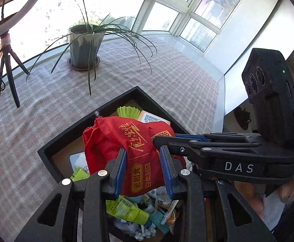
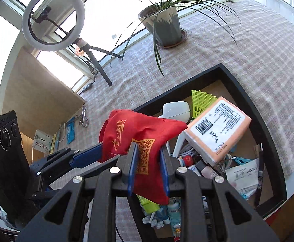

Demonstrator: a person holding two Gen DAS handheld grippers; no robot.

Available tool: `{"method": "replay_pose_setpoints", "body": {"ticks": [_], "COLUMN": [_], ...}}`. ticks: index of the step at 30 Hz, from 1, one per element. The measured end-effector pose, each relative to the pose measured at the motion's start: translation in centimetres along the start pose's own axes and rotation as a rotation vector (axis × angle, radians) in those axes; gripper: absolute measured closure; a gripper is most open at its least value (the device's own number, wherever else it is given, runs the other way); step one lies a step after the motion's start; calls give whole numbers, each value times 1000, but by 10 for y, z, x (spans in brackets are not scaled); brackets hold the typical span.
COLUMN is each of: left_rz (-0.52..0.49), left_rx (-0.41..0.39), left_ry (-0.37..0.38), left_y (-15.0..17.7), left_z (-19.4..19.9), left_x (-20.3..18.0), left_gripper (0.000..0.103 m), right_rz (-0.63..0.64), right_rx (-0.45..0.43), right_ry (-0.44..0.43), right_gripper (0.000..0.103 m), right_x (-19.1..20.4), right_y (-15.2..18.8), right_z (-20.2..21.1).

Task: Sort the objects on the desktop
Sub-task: 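Carry the red pouch to the black tray and release it, then move the right gripper to the metal clamp and grasp it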

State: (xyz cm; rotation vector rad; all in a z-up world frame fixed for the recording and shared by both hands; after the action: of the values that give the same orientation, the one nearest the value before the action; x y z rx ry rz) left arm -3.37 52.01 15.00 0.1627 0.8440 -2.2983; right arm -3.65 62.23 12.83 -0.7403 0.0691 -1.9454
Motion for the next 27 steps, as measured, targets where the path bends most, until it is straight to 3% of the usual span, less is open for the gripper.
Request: {"method": "replay_pose_setpoints", "body": {"ticks": [5, 10, 19, 27], "left_rz": [-82, -37, 129, 292], "left_rx": [7, 8, -21, -43], "left_ry": [-13, -55, -197, -311], "left_y": [0, 3, 11, 29], "left_z": [-2, 1, 29, 54], "left_x": [-29, -4, 91, 188], "left_gripper": [73, 73, 73, 73], "right_rz": [-25, -40, 90, 211], "right_rx": [-74, -75, -8, 68], "right_ry": [95, 89, 63, 11], "right_gripper": [80, 80, 80, 80], "right_x": [-33, -32, 23, 91], "right_y": [5, 10, 7, -11], "right_z": [41, 39, -5, -69]}}
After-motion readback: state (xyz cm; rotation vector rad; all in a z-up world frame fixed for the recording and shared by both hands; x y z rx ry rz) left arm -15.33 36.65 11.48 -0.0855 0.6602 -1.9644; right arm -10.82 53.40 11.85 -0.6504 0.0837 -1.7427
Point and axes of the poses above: each gripper's, at about its wrist camera, not at the fingertips, and z roughly against the way its jaws point, x to its left, y to its underside, the point moved 5 cm from there along -z, roughly the way its jaws point, and after that the axes turned 3 degrees about -y, right-handed, at the moved point
